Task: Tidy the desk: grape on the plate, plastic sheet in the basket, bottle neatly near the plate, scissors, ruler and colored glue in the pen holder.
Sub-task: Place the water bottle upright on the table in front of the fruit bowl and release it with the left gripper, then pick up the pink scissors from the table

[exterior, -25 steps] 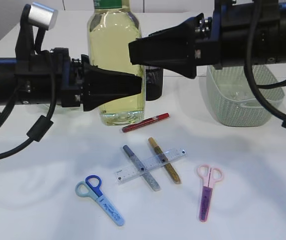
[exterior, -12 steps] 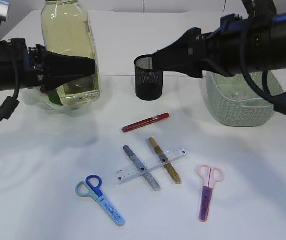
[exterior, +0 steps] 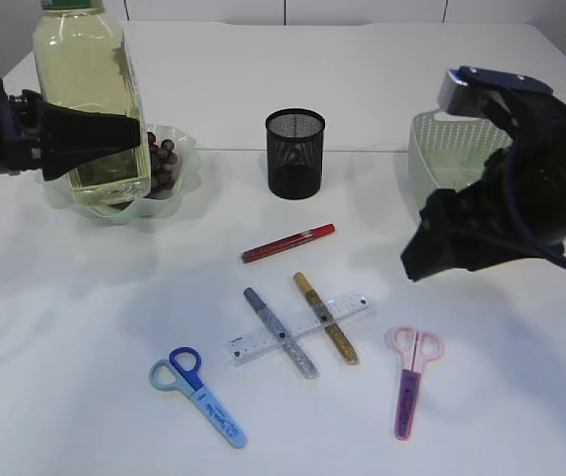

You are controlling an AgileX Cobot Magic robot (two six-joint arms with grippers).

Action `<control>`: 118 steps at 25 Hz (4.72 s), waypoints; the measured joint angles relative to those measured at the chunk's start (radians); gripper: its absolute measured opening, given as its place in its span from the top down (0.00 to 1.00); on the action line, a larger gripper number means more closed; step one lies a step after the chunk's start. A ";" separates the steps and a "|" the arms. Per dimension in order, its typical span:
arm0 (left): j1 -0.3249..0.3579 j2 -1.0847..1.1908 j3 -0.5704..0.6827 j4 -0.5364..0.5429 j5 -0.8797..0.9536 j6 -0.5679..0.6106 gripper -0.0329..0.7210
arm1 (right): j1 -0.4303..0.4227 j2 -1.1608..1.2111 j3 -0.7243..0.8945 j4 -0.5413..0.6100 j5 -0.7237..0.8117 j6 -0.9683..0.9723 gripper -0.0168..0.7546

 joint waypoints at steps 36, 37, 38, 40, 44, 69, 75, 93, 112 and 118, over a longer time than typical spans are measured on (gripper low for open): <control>0.009 0.258 0.000 -0.166 0.021 0.516 0.38 | -0.142 -0.009 0.000 -0.740 0.176 0.634 0.29; 0.009 0.273 0.000 -0.177 0.021 0.533 0.38 | -0.142 -0.009 0.000 -0.740 0.176 0.632 0.29; 0.009 0.289 0.000 -0.191 0.021 0.551 0.38 | -0.142 -0.009 0.000 -0.740 0.176 0.632 0.29; 0.009 0.319 0.000 -0.216 0.022 0.581 0.38 | -0.142 -0.009 0.000 -0.740 0.176 0.631 0.29; 0.009 0.369 0.000 -0.257 0.029 0.627 0.38 | -0.142 -0.009 0.000 -0.740 0.176 0.631 0.29; -0.071 0.571 -0.014 -0.573 -0.014 0.812 0.36 | -0.142 -0.009 0.000 -0.741 0.178 0.627 0.29; -0.071 0.571 -0.014 -0.573 -0.014 0.815 0.23 | -0.142 -0.009 0.000 -0.741 0.187 0.627 0.29; -0.071 0.358 -0.017 -0.540 -0.026 0.812 0.16 | -0.142 -0.009 0.000 -0.741 0.210 0.625 0.29; -0.071 -0.053 -0.011 -0.725 0.486 0.673 0.47 | -0.142 -0.009 0.000 -0.733 0.216 0.625 0.29; -0.071 -0.145 -0.011 -0.760 0.860 0.654 0.62 | -0.142 -0.009 0.000 -0.733 0.217 0.625 0.29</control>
